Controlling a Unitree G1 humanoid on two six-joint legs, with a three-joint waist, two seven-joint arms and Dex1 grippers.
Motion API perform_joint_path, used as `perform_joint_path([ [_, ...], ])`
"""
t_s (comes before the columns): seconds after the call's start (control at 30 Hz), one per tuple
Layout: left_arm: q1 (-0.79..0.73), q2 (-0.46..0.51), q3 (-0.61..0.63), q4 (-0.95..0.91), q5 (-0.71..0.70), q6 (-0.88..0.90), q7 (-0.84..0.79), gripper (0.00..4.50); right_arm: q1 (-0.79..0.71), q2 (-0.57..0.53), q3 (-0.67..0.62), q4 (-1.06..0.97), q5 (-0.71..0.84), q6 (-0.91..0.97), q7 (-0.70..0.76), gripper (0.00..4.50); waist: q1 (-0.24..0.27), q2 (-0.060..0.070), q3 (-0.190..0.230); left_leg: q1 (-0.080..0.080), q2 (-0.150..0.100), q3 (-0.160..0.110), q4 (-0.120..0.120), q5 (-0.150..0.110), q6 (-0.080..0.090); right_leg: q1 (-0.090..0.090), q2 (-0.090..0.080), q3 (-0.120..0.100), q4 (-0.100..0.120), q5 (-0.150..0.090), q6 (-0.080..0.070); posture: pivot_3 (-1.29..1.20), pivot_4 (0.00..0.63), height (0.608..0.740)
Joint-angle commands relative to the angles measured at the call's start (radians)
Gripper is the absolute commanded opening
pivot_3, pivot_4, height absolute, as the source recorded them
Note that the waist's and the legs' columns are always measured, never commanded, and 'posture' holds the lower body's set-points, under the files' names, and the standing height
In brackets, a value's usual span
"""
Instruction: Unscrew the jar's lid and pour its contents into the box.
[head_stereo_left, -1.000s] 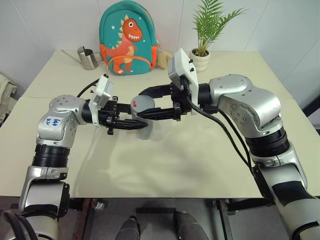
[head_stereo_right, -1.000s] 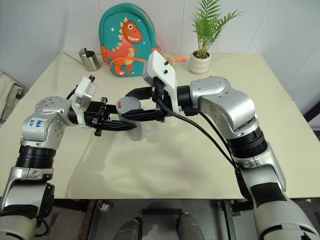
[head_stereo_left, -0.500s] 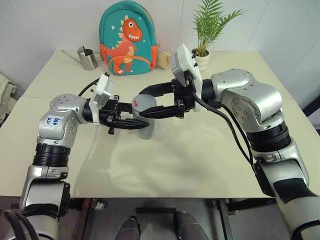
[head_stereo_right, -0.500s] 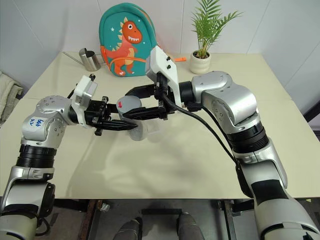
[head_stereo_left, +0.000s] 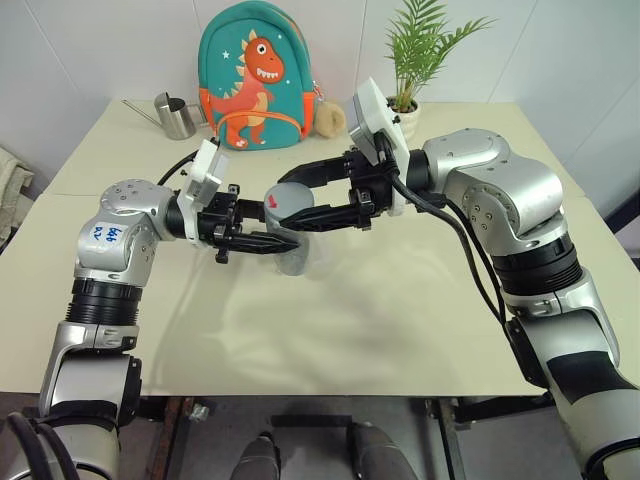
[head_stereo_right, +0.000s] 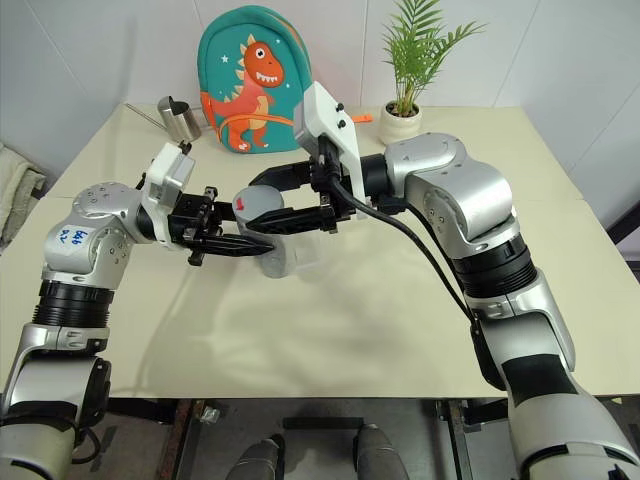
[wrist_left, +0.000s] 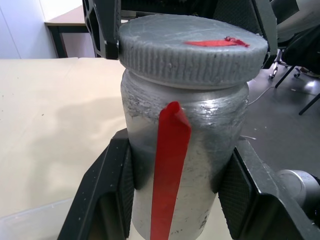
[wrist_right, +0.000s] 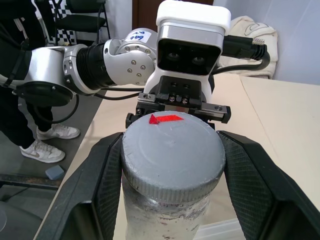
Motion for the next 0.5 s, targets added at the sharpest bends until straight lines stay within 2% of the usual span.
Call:
perform_joint_path([
  [0.03, 0.078, 0.022, -0.113, -0.01, 0.031, 0.005, -0.153, 1.86, -0.117, -0.051, -0.185, 0.053, -0.046, -0.12, -0.081, 2.55, 0.0, 0.0, 0.0, 0.0, 0.0, 0.0, 0.0, 0.0, 0.0, 0.0, 0.0, 0.0, 0.0, 0.0, 0.0, 0.0, 0.15, 0.74],
  [0.5, 0.091, 0.013, -0.131, -0.01, 0.048, -0.021, -0.148, 1.86, -0.161, -0.053, -0.181, 0.137, -0.051, -0.182, -0.076, 2.55, -0.001, 0.0, 0.0, 0.0, 0.0, 0.0, 0.0, 0.0, 0.0, 0.0, 0.0, 0.0, 0.0, 0.0, 0.0, 0.0, 0.15, 0.74],
])
